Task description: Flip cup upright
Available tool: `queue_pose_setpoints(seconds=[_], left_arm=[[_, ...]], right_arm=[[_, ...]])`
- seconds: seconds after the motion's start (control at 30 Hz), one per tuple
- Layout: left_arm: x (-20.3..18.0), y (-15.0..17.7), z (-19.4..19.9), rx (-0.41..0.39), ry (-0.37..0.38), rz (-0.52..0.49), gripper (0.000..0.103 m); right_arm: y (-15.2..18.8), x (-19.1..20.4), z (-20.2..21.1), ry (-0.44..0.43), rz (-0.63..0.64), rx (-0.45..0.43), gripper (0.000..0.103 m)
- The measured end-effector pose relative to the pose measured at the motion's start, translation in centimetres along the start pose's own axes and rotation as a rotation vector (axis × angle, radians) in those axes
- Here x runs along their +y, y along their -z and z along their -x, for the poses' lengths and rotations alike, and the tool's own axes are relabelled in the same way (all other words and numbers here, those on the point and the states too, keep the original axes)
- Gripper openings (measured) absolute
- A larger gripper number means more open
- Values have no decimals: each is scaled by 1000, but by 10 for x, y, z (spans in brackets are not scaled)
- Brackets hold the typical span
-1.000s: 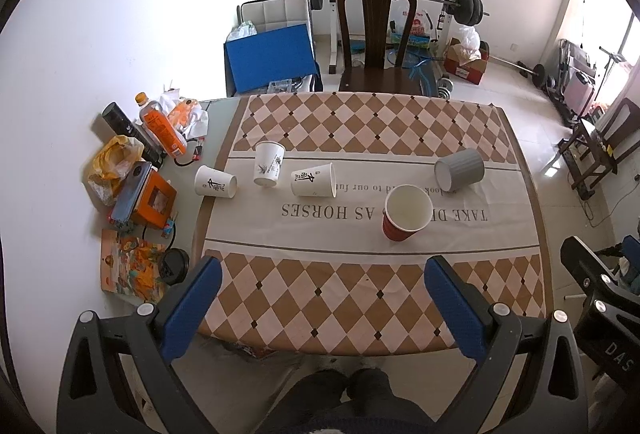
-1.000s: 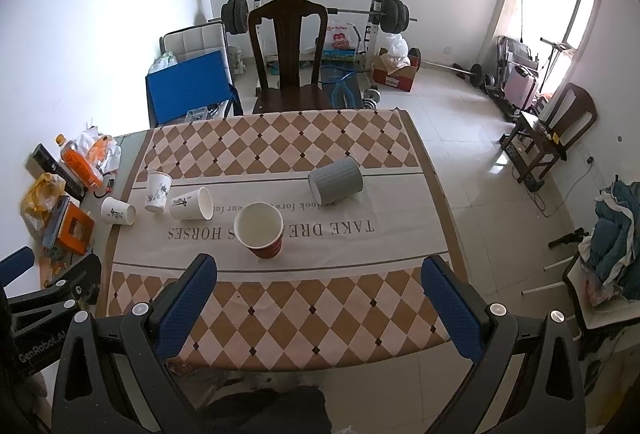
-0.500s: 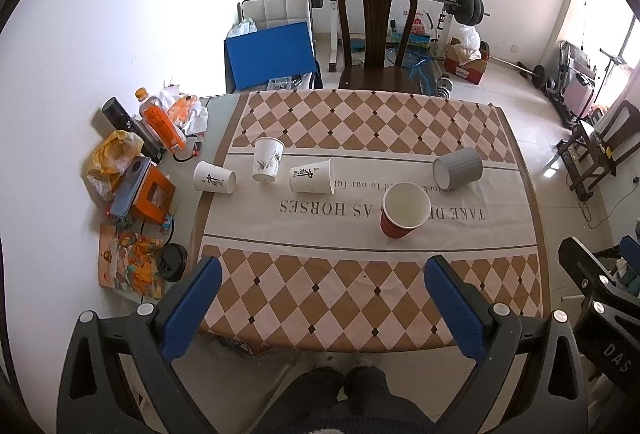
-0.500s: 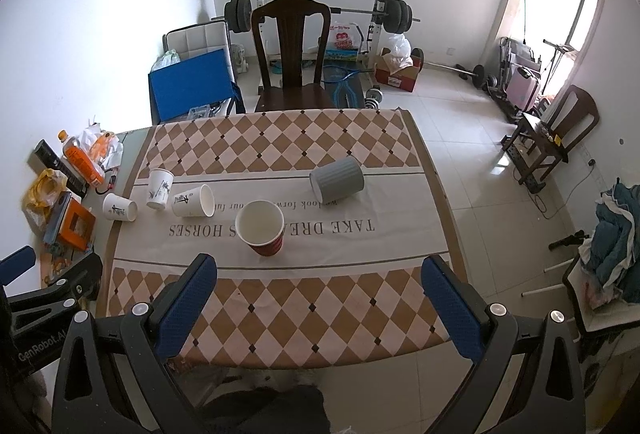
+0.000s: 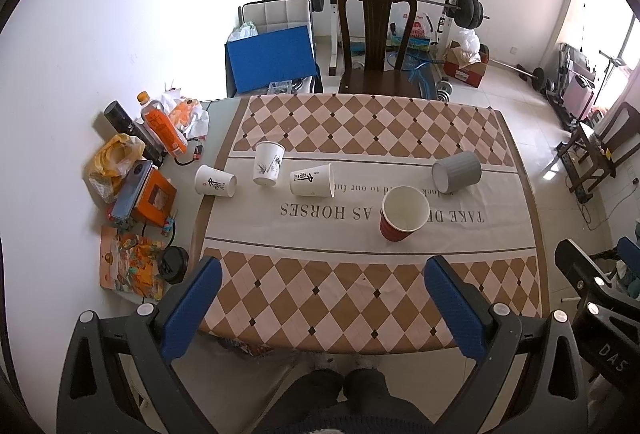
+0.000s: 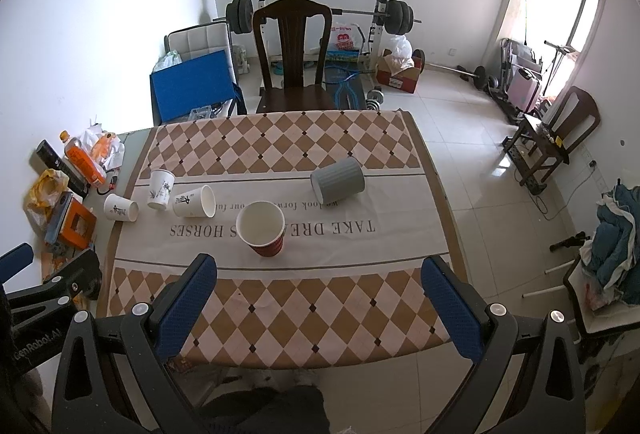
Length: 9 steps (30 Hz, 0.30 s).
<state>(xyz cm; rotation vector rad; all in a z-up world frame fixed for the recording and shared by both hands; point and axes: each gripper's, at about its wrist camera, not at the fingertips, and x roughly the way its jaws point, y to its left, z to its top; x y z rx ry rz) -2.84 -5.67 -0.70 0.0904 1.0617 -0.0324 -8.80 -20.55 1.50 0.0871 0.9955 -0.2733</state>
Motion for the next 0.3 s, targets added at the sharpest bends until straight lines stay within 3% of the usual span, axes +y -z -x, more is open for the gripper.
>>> queue_pose_setpoints(seconds=[0.3], left_arm=[[0,0,1,1,5,1,103]], right_arm=[[0,0,0,3,0,-3,103]])
